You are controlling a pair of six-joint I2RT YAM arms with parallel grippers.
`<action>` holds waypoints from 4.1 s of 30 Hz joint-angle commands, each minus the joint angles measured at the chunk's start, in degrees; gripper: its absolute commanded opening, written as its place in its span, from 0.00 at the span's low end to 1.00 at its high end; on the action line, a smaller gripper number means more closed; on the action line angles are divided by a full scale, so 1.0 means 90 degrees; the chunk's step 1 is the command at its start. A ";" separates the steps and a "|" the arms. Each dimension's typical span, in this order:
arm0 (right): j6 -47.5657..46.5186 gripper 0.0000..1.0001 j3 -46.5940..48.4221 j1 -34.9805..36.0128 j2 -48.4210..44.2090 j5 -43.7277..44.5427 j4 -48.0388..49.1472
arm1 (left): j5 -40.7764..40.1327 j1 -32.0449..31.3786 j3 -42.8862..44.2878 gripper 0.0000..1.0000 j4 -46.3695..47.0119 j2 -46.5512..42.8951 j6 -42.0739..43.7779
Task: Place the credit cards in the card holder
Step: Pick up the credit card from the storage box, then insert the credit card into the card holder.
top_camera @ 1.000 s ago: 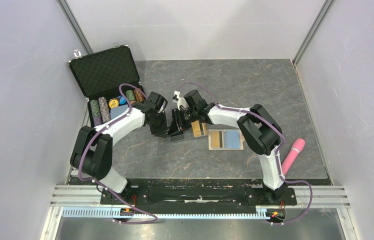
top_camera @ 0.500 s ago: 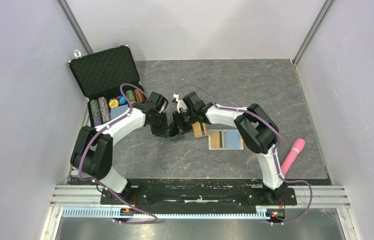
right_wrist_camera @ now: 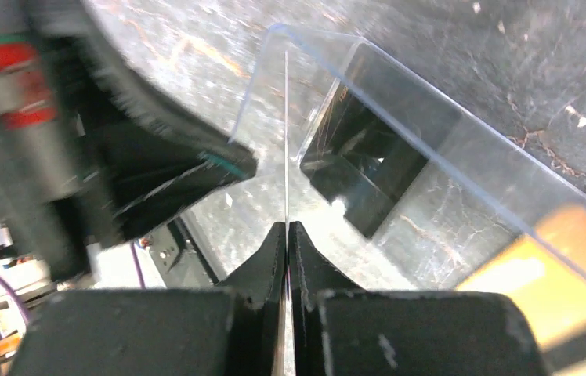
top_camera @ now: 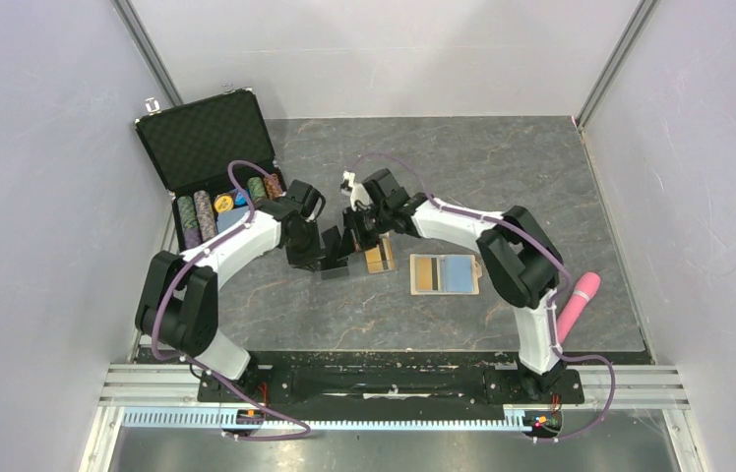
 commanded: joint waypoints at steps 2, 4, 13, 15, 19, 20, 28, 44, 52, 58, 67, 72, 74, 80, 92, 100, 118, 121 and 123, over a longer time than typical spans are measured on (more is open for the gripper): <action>0.0036 0.00 -0.0320 -0.0294 -0.1173 -0.0193 0.0660 | -0.0544 0.0238 0.0156 0.18 -0.0400 -0.0607 0.0521; 0.0106 0.00 -0.0605 -0.0440 -0.1442 -0.0266 0.0816 | -0.0494 0.0235 0.0294 0.28 -0.0487 -0.0734 0.0569; 0.0645 0.00 -0.2257 -0.1321 -0.2762 -0.1204 0.1991 | 0.0957 0.0190 0.0883 0.43 0.0058 -0.1346 0.0722; 0.0824 0.00 -0.2632 -0.1515 -0.3035 -0.1420 0.2292 | 0.1798 0.0172 0.0824 0.43 0.0587 -0.1321 0.0585; 0.1416 0.00 -0.3414 -0.1858 -0.3487 -0.1936 0.3198 | 0.3437 0.0079 0.0234 0.41 0.2446 -0.1191 -0.0174; 0.1627 0.00 -0.3569 -0.1936 -0.3582 -0.2082 0.3418 | 0.3772 0.0041 0.0027 0.41 0.3076 -0.1132 -0.0469; 0.2516 0.00 -0.4119 -0.2176 -0.4096 -0.2680 0.4113 | 0.4943 -0.0178 -0.0687 0.38 0.5969 -0.0650 -0.1871; 0.2842 0.00 -0.4307 -0.2362 -0.4230 -0.2485 0.4465 | 0.3659 -0.0211 -0.1003 0.36 0.5201 -0.1314 -0.1645; 0.2834 0.00 -0.4366 -0.2435 -0.4230 -0.2619 0.4512 | 0.4467 -0.0208 -0.1254 0.45 0.6821 -0.1295 -0.2282; 0.3106 0.00 -0.4377 -0.2430 -0.4196 -0.2836 0.4940 | 0.5246 -0.0230 -0.1235 0.39 0.8022 -0.0710 -0.2893; 0.3191 0.00 -0.4414 -0.2443 -0.4178 -0.2851 0.5060 | 0.5568 -0.0268 -0.1148 0.18 0.7987 -0.0517 -0.2807; 0.3167 0.02 -0.4453 -0.2436 -0.4138 -0.2810 0.5055 | 0.5642 -0.0289 -0.1168 0.02 0.7990 -0.0529 -0.2776; 0.3039 0.12 -0.4482 -0.2460 -0.4147 -0.2719 0.4940 | 0.5612 -0.0289 -0.1177 0.02 0.7987 -0.0548 -0.2787; 0.1466 0.57 -0.4277 -0.2612 -0.4361 -0.2209 0.2935 | 0.5069 -0.0290 -0.1125 0.02 0.7105 -0.0679 -0.2332; -0.0885 0.82 -0.4756 -0.3824 -0.5034 -0.0920 0.0279 | 0.3601 -0.0839 -0.1002 0.02 0.5898 -0.0143 -0.2042; -0.1584 0.92 -0.5131 -0.4908 -0.5274 0.0697 -0.0857 | 0.3484 -0.1549 -0.0470 0.02 0.6306 0.1111 -0.2272; -0.1246 0.56 -0.6017 -0.4945 -0.4380 -0.0224 -0.0082 | 0.3429 -0.1988 0.0055 0.02 0.6953 0.2453 -0.2455; -0.1197 0.50 -0.6052 -0.4945 -0.4302 -0.0297 -0.0008 | 0.3373 -0.1995 0.0078 0.02 0.6940 0.2504 -0.2422; -0.1177 0.48 -0.6056 -0.4946 -0.4288 -0.0342 -0.0004 | 0.3339 -0.1998 0.0128 0.02 0.6883 0.2571 -0.2398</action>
